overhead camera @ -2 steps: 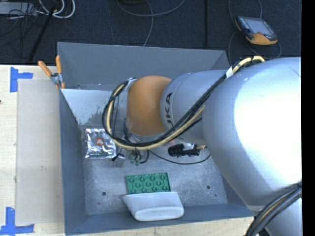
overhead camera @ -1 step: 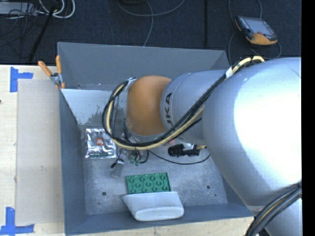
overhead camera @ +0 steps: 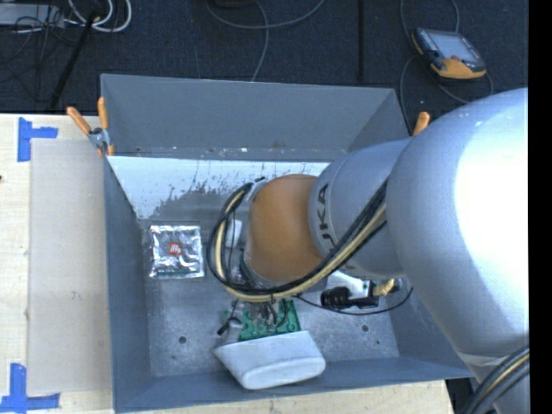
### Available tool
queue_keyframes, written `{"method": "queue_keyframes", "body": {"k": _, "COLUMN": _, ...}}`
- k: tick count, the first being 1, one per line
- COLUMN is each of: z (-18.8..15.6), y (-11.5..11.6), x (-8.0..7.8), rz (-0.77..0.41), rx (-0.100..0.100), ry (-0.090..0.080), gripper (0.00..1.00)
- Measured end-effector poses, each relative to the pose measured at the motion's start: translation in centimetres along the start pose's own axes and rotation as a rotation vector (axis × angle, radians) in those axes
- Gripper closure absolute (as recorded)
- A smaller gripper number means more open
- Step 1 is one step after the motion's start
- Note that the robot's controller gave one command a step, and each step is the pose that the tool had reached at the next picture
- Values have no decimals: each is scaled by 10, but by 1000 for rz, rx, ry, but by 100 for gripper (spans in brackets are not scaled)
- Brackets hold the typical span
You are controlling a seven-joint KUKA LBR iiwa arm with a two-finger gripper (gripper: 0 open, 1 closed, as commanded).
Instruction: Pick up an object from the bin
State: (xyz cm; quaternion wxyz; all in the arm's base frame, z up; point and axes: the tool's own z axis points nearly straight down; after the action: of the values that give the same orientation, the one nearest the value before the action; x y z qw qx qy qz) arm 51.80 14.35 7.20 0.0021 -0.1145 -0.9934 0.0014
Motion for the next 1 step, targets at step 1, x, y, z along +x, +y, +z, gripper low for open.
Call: {"method": "queue_keyframes", "body": {"k": 1, "z": 2, "y": -32, "x": -80, "rz": -24, "rx": -2, "ry": -11, "gripper": 0}}
